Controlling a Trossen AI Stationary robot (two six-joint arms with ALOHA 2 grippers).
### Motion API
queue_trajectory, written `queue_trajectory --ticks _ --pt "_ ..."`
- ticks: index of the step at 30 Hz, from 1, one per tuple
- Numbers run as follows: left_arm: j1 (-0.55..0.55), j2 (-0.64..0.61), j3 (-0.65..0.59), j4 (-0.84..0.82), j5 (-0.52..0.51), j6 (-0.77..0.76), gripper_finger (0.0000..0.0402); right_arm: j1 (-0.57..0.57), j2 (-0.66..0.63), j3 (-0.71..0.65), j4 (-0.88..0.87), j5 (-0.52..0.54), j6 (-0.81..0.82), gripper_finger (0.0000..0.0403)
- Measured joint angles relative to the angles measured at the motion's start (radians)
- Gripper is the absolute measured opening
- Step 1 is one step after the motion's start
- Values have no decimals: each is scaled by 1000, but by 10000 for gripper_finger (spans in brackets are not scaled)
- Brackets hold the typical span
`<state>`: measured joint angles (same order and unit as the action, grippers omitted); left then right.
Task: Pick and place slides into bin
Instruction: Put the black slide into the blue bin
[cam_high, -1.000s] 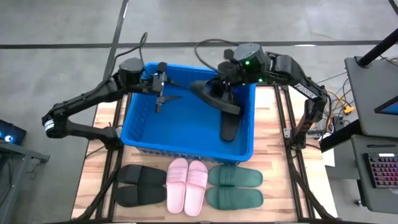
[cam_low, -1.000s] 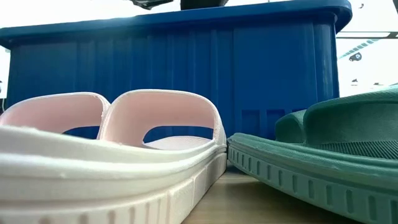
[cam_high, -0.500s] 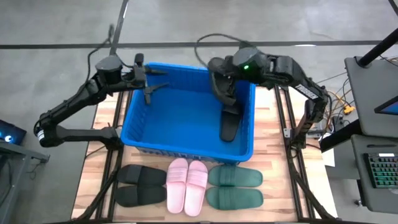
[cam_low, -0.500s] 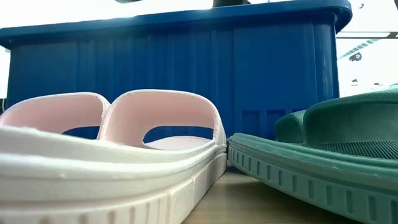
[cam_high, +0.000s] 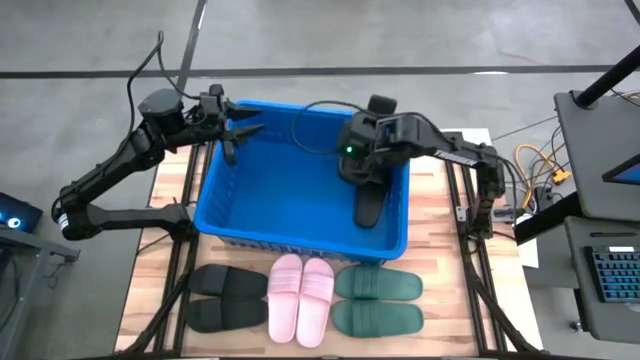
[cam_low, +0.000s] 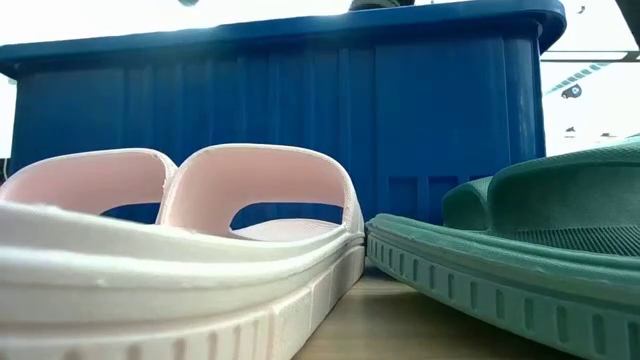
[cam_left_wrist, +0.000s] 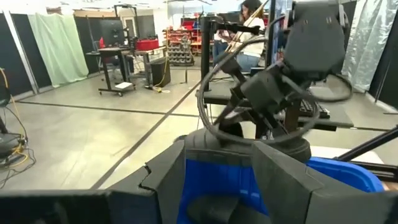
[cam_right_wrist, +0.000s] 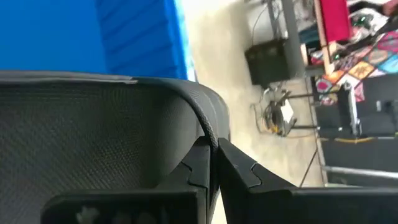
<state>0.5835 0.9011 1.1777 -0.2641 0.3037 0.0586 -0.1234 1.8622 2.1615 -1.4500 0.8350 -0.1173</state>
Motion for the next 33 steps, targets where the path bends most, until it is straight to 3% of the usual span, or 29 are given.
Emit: queue_trajectory --ticks 6,9,13,16,19,23,29,33 --pt "8 -9 -2 -7 -6 7 169 21 -43 -169 7 -3 91 9" --pt "19 -5 -2 -7 -7 8 169 35 -97 -218 91 -36 140 9" --pt "26 2 -2 -7 -9 8 169 52 -209 -332 379 -139 161 9" --pt "26 4 -5 -6 -9 7 169 72 -299 -474 658 -181 39 9" --pt "26 8 -5 -8 -9 5 169 79 -370 -638 933 -189 -53 9" --pt "26 7 -6 -9 -9 5 169 56 -434 -836 1139 -184 -75 9" --pt "26 13 -6 -15 -9 7 169 44 -472 -939 1074 15 -73 8" --pt "26 26 -6 -16 -14 8 169 47 -470 -911 918 62 -24 8"
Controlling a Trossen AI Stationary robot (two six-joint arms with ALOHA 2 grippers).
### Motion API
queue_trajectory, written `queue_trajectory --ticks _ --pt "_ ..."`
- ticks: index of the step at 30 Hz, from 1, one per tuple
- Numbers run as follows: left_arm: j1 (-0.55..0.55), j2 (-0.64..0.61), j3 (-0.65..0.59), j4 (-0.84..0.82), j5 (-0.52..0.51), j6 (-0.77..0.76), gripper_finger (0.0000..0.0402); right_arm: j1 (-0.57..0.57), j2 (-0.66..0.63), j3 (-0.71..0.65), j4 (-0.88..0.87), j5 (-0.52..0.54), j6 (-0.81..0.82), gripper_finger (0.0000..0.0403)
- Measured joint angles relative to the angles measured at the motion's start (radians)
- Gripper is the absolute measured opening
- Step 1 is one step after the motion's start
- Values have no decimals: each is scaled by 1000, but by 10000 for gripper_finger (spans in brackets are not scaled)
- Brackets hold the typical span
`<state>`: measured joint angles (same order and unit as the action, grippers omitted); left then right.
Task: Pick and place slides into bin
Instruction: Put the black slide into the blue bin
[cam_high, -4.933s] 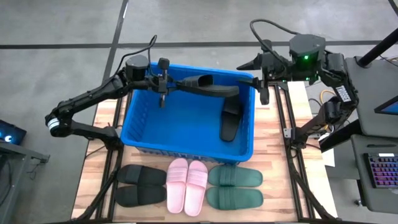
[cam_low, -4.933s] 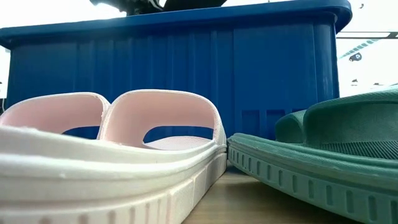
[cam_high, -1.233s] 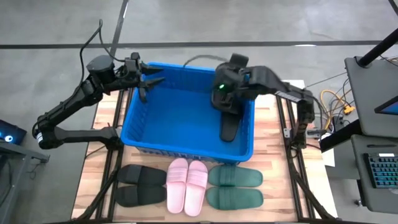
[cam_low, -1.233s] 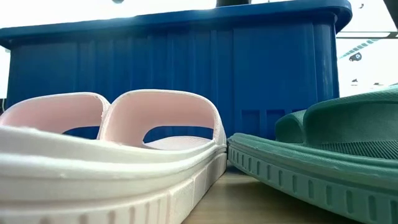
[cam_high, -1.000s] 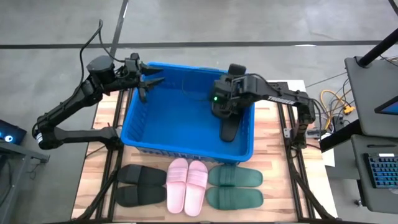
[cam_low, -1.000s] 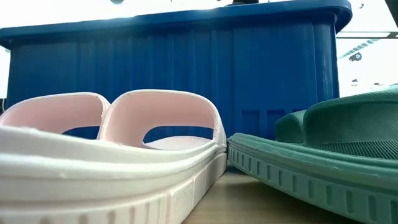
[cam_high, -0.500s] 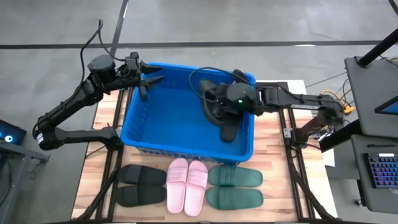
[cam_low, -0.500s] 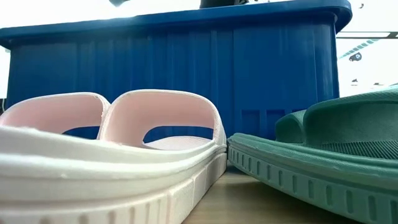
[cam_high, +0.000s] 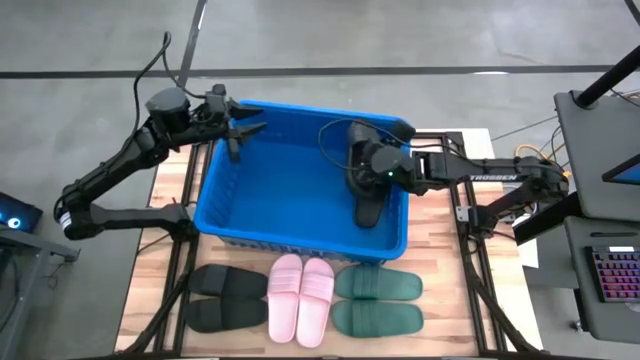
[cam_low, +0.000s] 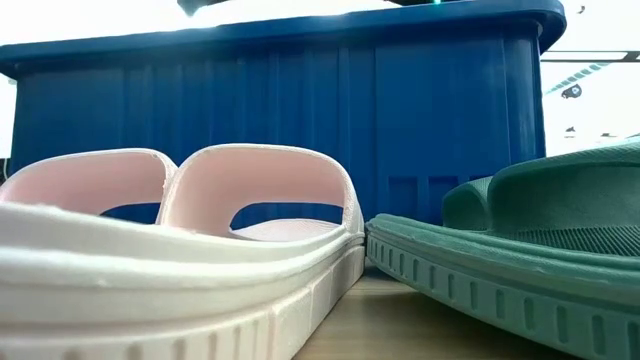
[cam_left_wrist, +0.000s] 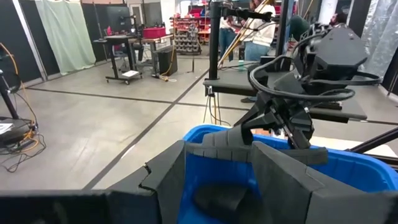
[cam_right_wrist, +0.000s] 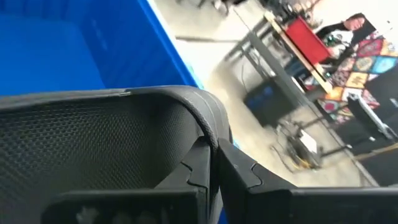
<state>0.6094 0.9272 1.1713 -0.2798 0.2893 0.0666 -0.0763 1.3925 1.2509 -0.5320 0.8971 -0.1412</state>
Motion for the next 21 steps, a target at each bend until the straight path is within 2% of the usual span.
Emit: queue_trajectory --ticks 4,12,18,21 --pt "0 16 0 0 -1 1 169 -1 46 66 -185 27 32 8" --pt "2 44 0 0 0 1 169 -3 174 127 -376 -2 51 8" --pt "7 41 0 4 0 1 169 -5 194 41 -400 -21 70 8" --pt "10 40 0 11 1 2 169 -16 189 -14 -336 -65 55 8"
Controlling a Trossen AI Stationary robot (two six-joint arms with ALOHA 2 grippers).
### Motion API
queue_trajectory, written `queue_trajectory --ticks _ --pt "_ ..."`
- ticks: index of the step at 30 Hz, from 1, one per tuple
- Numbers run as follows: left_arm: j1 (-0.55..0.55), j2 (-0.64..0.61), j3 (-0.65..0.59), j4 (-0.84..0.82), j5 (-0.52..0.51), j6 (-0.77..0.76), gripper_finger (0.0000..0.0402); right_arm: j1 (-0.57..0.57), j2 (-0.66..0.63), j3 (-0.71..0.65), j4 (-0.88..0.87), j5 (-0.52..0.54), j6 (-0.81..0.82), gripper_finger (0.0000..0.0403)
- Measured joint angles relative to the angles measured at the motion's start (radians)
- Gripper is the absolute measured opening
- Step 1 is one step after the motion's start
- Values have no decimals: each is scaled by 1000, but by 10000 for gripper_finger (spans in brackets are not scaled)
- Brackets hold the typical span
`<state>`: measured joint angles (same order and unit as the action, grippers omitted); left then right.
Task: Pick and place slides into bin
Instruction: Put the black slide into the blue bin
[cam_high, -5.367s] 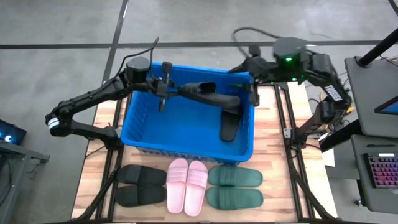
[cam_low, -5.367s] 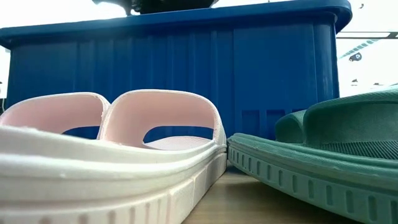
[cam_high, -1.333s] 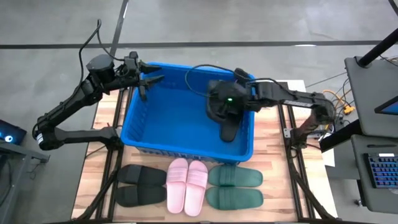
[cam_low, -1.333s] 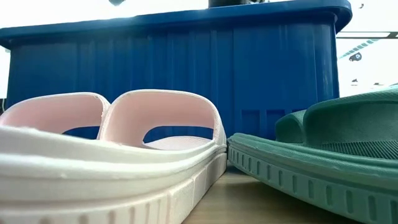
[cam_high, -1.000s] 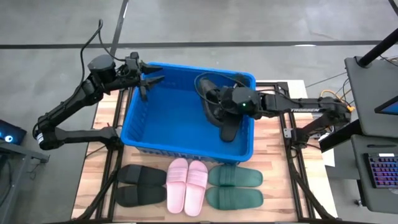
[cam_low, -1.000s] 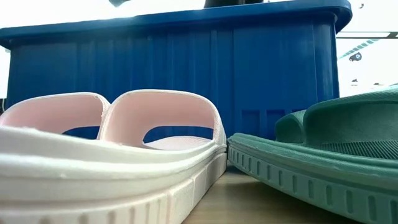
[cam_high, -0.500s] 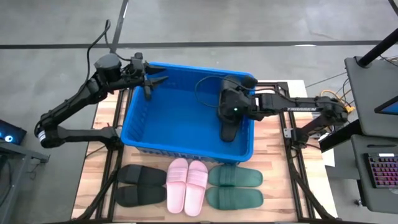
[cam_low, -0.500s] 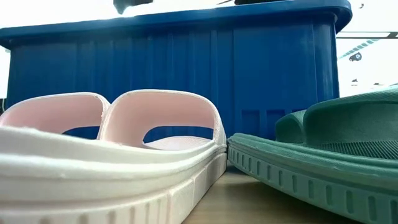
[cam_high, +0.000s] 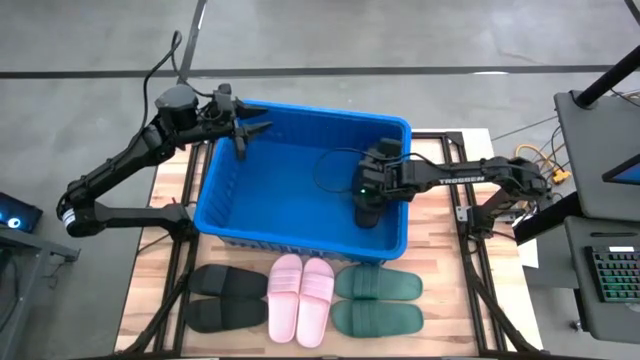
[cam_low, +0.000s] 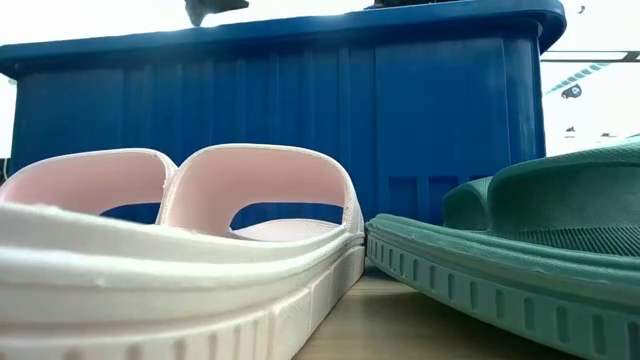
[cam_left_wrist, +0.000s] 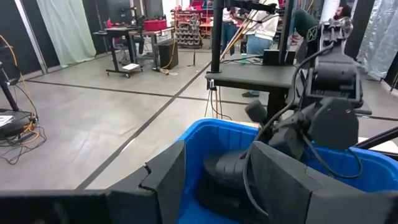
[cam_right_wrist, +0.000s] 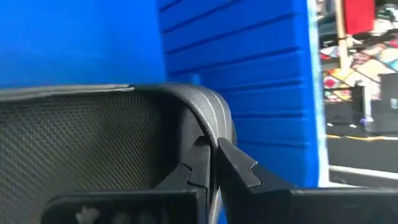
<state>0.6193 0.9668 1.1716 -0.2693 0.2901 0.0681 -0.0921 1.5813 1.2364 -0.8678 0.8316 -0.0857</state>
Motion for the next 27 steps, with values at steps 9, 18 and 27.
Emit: queue_trajectory --ticks 9,18,27 --pt "5 0 2 -2 0 17 169 -37 -6 -153 183 -24 -179 8" --pt "8 1 2 -1 -8 17 169 -84 -11 -224 314 -26 -298 8" --pt "9 1 1 -2 -8 17 169 -93 -13 -184 230 -105 -242 50"
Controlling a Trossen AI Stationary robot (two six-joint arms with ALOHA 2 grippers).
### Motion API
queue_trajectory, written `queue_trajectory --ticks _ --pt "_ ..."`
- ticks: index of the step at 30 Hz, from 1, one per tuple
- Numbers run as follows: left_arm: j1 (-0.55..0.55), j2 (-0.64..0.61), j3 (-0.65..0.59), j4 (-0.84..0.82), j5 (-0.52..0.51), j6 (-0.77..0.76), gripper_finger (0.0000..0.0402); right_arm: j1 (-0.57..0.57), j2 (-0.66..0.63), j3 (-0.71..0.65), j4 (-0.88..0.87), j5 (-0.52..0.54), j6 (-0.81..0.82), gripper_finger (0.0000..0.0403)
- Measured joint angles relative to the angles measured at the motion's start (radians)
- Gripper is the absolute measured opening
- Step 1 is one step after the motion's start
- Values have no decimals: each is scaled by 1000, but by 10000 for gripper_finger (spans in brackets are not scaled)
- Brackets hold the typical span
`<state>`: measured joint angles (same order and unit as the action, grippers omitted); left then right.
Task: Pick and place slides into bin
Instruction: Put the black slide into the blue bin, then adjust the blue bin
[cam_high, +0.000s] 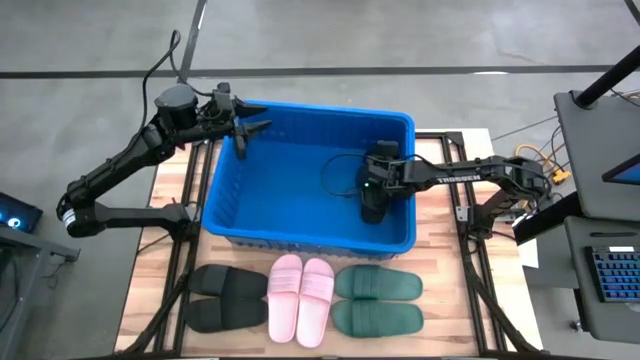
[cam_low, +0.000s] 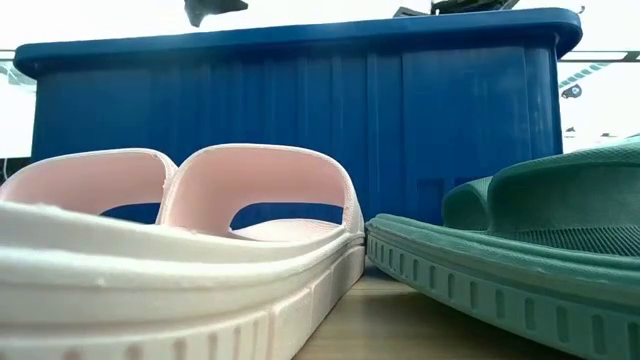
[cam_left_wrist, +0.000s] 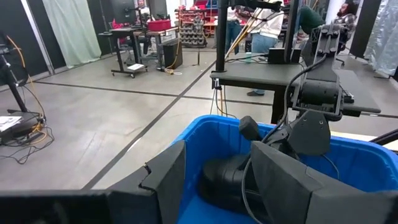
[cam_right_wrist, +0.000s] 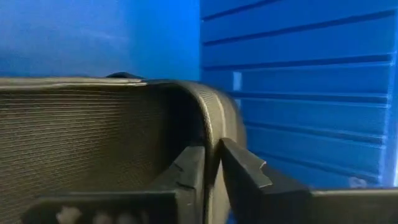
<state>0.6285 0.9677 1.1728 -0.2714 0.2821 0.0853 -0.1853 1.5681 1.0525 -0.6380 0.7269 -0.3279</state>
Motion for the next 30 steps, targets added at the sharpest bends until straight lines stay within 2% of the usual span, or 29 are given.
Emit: queue_trajectory --ticks 6,12,17,24,26,30 --pt "0 6 -1 0 0 0 169 -22 -3 110 -132 -104 121 100" --pt "0 6 -1 0 0 0 169 -53 -4 199 -293 -235 156 135" --pt "0 6 -1 0 0 0 169 -53 -4 289 -385 -338 175 145" --pt "0 7 -1 0 1 0 169 -51 -4 476 -479 -358 304 145" --pt "0 8 -1 0 1 0 169 -51 -4 542 -479 -417 361 142" --pt "0 8 -1 1 1 0 169 -45 -10 668 -375 -652 407 134"
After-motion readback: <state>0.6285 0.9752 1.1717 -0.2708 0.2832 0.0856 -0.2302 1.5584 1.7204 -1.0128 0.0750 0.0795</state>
